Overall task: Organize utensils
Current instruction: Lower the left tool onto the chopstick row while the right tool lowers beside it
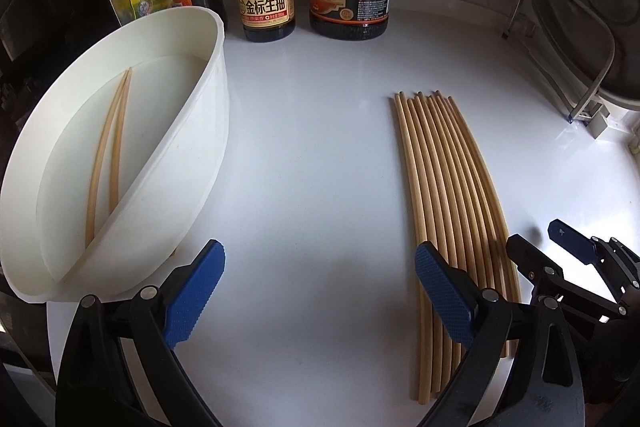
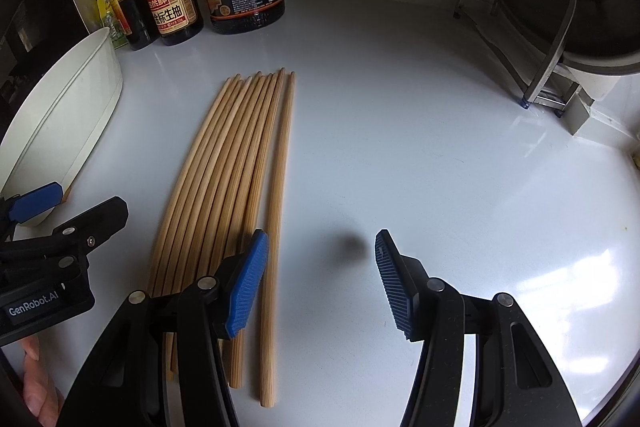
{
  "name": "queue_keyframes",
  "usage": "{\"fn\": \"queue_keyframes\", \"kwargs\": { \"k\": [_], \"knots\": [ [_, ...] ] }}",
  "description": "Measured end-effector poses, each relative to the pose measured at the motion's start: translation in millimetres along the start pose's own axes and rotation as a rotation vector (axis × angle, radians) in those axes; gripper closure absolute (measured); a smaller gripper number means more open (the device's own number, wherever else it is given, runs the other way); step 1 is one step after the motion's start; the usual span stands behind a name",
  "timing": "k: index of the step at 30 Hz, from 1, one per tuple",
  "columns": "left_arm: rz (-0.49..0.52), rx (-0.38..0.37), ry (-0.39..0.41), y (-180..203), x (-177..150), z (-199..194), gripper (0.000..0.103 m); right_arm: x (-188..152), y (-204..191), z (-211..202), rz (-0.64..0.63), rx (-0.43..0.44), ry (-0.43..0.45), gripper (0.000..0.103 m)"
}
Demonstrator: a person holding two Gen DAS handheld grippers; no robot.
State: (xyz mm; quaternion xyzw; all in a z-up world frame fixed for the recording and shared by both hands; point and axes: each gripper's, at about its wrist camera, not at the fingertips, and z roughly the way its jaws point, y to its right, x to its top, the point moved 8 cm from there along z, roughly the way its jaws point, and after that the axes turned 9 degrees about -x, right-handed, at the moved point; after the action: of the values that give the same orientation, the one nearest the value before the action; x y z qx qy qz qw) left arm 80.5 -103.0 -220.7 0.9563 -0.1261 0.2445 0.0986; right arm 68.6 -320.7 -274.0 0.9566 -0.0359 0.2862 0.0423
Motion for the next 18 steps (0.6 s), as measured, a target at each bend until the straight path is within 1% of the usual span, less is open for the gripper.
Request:
{"fn": "queue_keyframes", "kwargs": {
  "k": [11, 18],
  "knots": [
    [-0.002, -0.015, -0.008, 4.0, 1.9, 3.6, 0.009, -1.9, -2.1, 3.1, -0.035, -0.014, -0.001, 0.047],
    [-0.028, -0.014, -0.026, 4.9, -2.6, 11.3, 0.009, -0.7, 7.5, 3.8, -0.02, -0.026, 0.006, 0.047]
  ]
}}
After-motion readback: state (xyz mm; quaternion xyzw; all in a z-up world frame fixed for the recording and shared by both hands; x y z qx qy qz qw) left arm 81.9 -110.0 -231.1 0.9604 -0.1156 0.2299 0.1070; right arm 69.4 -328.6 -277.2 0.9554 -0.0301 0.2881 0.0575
